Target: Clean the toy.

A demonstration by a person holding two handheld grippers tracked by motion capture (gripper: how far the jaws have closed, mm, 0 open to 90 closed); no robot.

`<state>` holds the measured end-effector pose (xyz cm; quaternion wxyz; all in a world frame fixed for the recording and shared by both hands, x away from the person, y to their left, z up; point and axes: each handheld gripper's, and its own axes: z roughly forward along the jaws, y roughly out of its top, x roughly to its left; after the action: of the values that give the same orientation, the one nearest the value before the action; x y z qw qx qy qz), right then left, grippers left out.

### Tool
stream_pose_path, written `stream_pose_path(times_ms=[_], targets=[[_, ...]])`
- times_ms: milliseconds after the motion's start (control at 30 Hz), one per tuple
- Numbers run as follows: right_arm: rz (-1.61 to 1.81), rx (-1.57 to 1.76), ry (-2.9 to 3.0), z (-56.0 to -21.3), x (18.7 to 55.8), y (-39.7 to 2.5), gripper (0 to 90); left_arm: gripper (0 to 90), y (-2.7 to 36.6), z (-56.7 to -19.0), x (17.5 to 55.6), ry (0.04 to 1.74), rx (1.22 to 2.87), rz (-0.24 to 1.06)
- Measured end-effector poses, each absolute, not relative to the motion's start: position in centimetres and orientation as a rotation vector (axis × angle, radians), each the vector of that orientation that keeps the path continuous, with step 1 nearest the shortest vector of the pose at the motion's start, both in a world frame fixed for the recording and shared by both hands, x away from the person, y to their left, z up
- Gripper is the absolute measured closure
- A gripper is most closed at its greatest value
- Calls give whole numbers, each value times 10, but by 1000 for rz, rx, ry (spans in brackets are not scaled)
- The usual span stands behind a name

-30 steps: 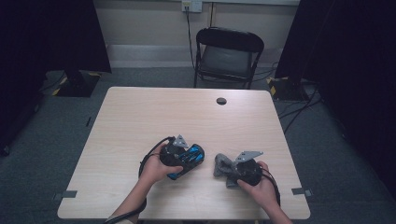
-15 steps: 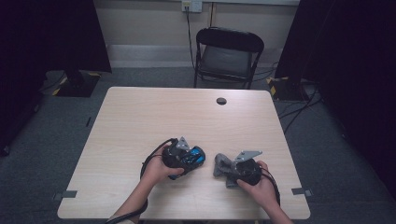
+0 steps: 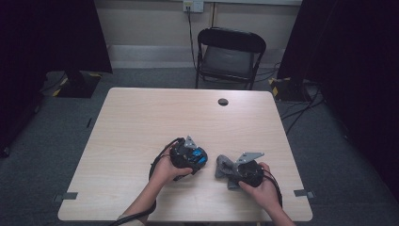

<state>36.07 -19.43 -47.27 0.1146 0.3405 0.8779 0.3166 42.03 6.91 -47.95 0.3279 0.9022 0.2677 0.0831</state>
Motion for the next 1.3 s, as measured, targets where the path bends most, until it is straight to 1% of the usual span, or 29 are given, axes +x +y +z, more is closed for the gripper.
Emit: stream_pose_path(times_ms=[67, 133, 200, 233, 267, 433, 533, 633, 733, 867, 967, 1000, 1133, 1300], targets=[[933, 1001, 2571, -473, 361, -195, 625, 161, 68, -485, 419, 696, 2386, 219], [935, 1000, 2569, -473, 361, -195, 625, 147, 68, -488, 419, 711, 2364, 229], [939, 1002, 2567, -474, 360, -195, 626, 157, 69, -488, 420, 713, 2363, 230], [941, 1002, 2566, -474, 360, -195, 627, 192, 69, -487, 420, 701, 2360, 233], [941, 1003, 2566, -474, 360, -195, 627, 249, 70, -486, 421, 700, 2357, 231], [949, 1007, 2561, -475, 360, -196, 634, 253, 70, -486, 420, 706, 2364, 233], [952, 1008, 2561, -475, 360, -196, 635, 254, 74, -485, 418, 736, 2319, 233], [953, 1009, 2560, -475, 360, -196, 636, 255, 78, -480, 418, 741, 2283, 216], [944, 1003, 2562, -475, 360, -196, 637, 255, 82, -472, 417, 723, 2296, 209], [938, 1005, 2559, -474, 360, -195, 642, 255, 86, -463, 414, 715, 2290, 233], [936, 1011, 2548, -473, 359, -195, 669, 255, 89, -456, 413, 715, 2270, 241], [930, 1003, 2547, -473, 359, -195, 695, 256, 89, -454, 413, 710, 2271, 246], [935, 1004, 2542, -470, 359, -195, 753, 256, 93, -449, 411, 707, 2253, 250], [982, 1016, 2534, -464, 362, -193, 767, 256, 97, -442, 411, 694, 2234, 253]])
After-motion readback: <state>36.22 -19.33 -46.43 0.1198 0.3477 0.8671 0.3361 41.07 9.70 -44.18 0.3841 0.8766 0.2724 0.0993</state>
